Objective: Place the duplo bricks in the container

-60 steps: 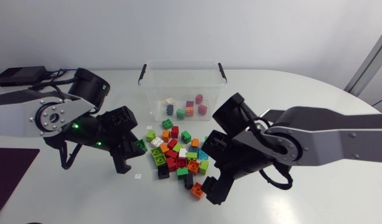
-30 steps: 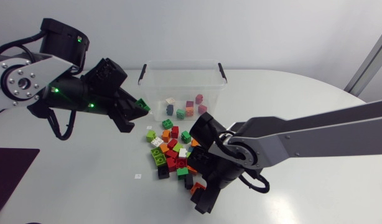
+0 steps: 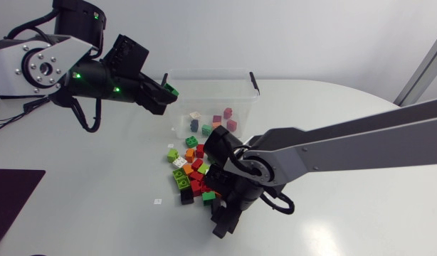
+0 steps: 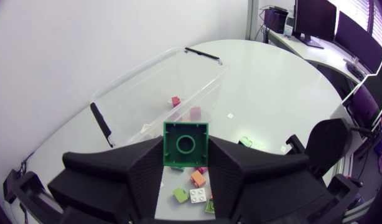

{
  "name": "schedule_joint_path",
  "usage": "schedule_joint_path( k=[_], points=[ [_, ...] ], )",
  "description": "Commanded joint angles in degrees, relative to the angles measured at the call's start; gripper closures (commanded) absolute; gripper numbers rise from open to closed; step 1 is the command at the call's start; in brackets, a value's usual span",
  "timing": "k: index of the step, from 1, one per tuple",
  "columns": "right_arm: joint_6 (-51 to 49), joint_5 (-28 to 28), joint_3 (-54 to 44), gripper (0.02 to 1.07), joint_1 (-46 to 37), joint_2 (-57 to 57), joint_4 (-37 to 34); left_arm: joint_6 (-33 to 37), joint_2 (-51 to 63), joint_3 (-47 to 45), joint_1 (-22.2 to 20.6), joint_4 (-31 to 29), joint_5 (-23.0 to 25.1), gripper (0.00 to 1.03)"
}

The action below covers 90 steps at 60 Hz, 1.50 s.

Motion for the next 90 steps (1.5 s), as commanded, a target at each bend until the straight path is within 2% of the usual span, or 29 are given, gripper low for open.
schedule_joint_path(
  k=[1,12,22,38,54,59,60,61,62,65,70,74,81,90],
  points=[
    [1.1,0.7,0.9,0.47,0.6,1.9,-1.3,-1.7,1.6,2.4,0.6,0.7,0.5,0.81],
    [0.9,1.1,0.7,0.48,0.7,2.0,-1.8,-3.3,3.6,4.1,0.8,2.3,0.5,0.81],
    [0.0,1.1,-0.4,0.77,0.4,0.9,-1.9,-4.7,6.9,6.5,0.4,3.7,0.5,0.81],
    [-2.0,1.0,-2.8,0.77,-4.4,-7.6,-4.4,-9.0,14.0,11.8,1.1,7.3,-1.3,0.81],
    [-4.7,-0.5,1.0,0.77,-9.8,-13.8,-8.7,-12.3,20.7,16.3,0.4,11.3,-5.8,0.79],
    [-5.4,-1.2,2.8,0.77,-11.0,-14.4,-9.2,-13.8,21.9,16.9,0.5,13.5,-6.9,0.64],
    [-5.5,-1.3,3.2,0.77,-11.2,-14.6,-9.5,-14.1,22.3,17.3,0.6,13.6,-7.3,0.56],
    [-5.6,-1.4,3.7,0.77,-11.3,-14.6,-9.8,-14.1,22.4,17.3,0.5,13.7,-7.5,0.53],
    [-5.8,-1.5,4.2,0.77,-11.6,-14.7,-9.9,-14.2,22.7,17.7,0.5,13.9,-7.8,0.45],
    [-6.2,-1.9,5.4,0.77,-12.4,-14.9,-10.5,-14.4,22.7,17.6,0.6,14.4,-8.3,0.28],
    [-6.9,-2.2,7.5,0.77,-13.7,-15.1,-10.7,-14.6,21.6,17.1,0.9,14.5,-8.7,0.13],
    [-7.3,-3.2,9.6,0.77,-14.9,-15.3,-11.2,-14.6,19.6,15.9,1.3,14.5,-8.8,0.08],
    [-7.7,-4.1,13.7,0.77,-16.7,-15.0,-11.6,-14.3,14.4,12.2,2.1,13.8,-8.9,0.07],
    [-7.6,-5.1,18.3,0.77,-18.8,-13.2,-10.9,-12.6,9.3,7.6,3.1,8.6,-9.6,0.07]
  ],
)
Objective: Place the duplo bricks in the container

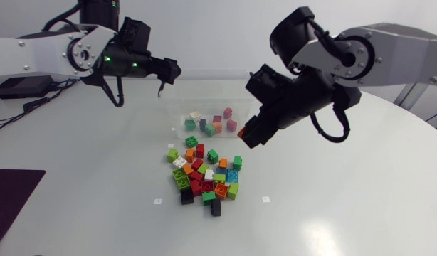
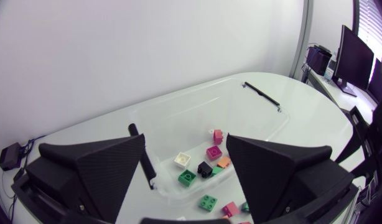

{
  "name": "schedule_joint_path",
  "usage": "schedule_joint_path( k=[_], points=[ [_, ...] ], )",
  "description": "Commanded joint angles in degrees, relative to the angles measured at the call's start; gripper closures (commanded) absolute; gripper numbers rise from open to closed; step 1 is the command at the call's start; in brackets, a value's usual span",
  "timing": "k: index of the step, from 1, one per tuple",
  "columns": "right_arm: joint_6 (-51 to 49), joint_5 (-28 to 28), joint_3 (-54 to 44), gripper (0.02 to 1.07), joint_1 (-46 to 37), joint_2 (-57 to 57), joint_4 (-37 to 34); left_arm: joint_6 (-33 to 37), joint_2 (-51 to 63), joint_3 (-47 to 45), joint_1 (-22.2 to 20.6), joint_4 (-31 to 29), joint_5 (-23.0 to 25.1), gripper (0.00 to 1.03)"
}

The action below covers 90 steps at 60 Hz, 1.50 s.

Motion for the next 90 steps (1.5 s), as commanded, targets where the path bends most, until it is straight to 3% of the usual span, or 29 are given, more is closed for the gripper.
schedule_joint_path(
  k=[1,12,26,69,72,74,78,80,90],
  points=[
    [-1.0,-0.5,3.0,0.77,-1.0,1.2,0.0,1.1,-3.6,-3.5,0.8,-2.9,-1.2,0.07],
    [-0.1,-1.2,8.3,0.77,-2.2,4.3,2.6,5.1,-7.0,-9.6,0.5,-9.6,-3.6,0.07],
    [1.5,-1.2,15.6,0.77,-2.8,10.4,6.3,8.6,-7.7,-18.1,-0.4,-11.3,-4.6,0.07],
    [7.1,-2.2,28.4,0.76,-7.1,25.8,15.9,3.3,10.3,-14.2,-3.9,-8.4,-6.4,0.09],
    [7.3,-1.9,29.7,0.7,-7.2,27.1,15.9,3.0,10.7,-13.9,-3.9,-8.3,-6.9,0.1],
    [7.4,-1.6,30.7,0.6,-7.2,27.9,15.9,2.6,11.2,-13.8,-3.9,-8.2,-7.2,0.11],
    [7.7,-1.2,32.6,0.26,-7.2,29.3,15.1,2.1,11.8,-13.6,-3.9,-8.0,-7.7,0.11],
    [7.7,-1.2,33.3,0.15,-7.2,29.6,14.8,2.0,12.0,-13.6,-3.9,-7.5,-7.8,0.12],
    [8.0,-1.2,32.6,0.12,-7.2,28.4,14.7,1.4,13.5,-13.6,-3.9,-6.3,-8.5,0.16]
  ],
)
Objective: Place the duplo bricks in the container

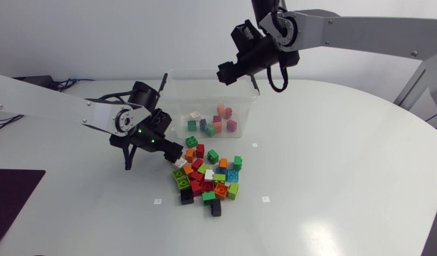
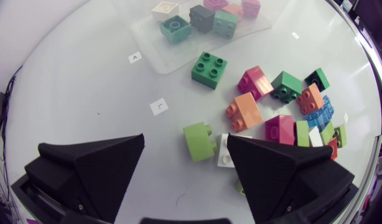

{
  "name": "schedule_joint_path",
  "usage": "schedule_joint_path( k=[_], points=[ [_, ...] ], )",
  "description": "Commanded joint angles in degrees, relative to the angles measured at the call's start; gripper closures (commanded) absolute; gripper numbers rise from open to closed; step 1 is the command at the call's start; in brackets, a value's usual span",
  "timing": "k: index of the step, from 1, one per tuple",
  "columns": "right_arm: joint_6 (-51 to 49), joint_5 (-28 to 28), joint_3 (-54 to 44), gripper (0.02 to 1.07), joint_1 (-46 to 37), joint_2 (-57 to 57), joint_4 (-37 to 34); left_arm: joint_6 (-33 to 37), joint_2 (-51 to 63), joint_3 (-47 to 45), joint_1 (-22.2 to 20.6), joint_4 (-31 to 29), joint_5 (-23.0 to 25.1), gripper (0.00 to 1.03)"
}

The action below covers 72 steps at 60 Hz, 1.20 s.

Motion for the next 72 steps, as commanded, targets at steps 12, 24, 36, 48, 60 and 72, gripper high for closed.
schedule_joint_path(
  k=[12,24,36,48,60,72],
  points=[
    [1.1,0.3,-5.3,0.12,-0.2,-5.1,-0.5,-2.1,3.6,1.2,-0.2,1.0,-0.4,0.31],
    [0.2,0.3,-16.2,0.12,0.9,-13.9,0.4,-2.0,4.3,1.1,-0.7,2.4,-0.4,0.44],
    [-4.4,-0.1,-27.6,0.12,1.4,-22.9,1.1,-2.0,5.7,1.5,-0.7,3.8,-0.4,0.68],
    [-12.4,-3.6,-36.3,0.12,1.0,-26.7,1.3,-1.5,6.3,0.9,-0.6,4.4,-0.4,0.76],
    [-22.3,-5.3,-41.7,0.12,0.7,-23.3,1.5,0.0,3.1,-0.4,0.7,4.3,-0.3,0.77],
    [-29.4,-6.0,-42.0,0.13,1.1,-16.4,2.5,1.2,-4.7,-2.3,0.7,3.5,-0.2,0.77]
  ],
)
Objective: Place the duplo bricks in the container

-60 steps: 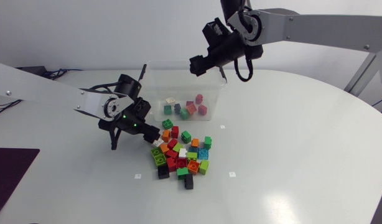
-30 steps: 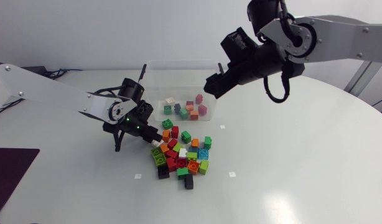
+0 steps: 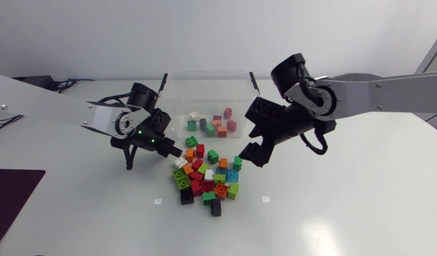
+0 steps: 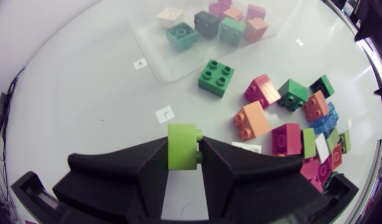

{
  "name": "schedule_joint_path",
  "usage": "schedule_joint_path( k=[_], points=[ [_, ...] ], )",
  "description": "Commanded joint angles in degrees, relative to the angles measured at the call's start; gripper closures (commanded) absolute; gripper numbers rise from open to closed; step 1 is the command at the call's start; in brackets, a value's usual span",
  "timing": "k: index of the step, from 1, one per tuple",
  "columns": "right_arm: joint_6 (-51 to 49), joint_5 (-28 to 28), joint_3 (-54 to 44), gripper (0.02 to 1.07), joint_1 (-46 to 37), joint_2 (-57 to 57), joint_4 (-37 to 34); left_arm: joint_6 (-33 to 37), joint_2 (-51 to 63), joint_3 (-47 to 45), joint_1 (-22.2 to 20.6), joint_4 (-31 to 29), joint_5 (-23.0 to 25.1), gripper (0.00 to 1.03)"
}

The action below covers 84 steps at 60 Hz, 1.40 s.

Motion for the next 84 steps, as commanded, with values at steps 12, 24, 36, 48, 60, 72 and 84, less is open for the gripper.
schedule_joint_path(
  k=[12,24,36,48,60,72,84],
  points=[
    [-6.9,-0.4,1.2,0.13,0.5,8.8,2.0,2.4,-13.7,-2.0,0.3,-1.4,-0.1,0.77],
    [-7.8,-0.3,3.6,0.13,0.5,13.2,2.7,2.9,-17.9,-1.0,0.5,-1.3,0.6,0.77],
    [-9.0,-0.2,5.7,0.18,-0.2,17.1,4.2,2.4,-18.5,1.3,0.5,-1.2,1.6,0.77],
    [-9.8,-0.3,7.4,0.22,-1.2,19.2,4.4,2.2,-18.4,3.1,0.1,-1.2,1.9,0.77],
    [-11.2,-0.6,7.7,0.37,-1.7,20.2,3.6,1.7,-17.8,5.6,-0.3,-1.2,2.0,0.77],
    [-12.4,-0.7,6.6,0.45,-1.6,20.7,2.0,0.9,-16.0,8.6,-1.2,-1.4,2.0,0.77],
    [-12.7,-1.5,4.9,0.5,-1.5,20.7,2.4,0.4,-14.9,10.6,-2.3,-1.8,2.0,0.77]
  ],
)
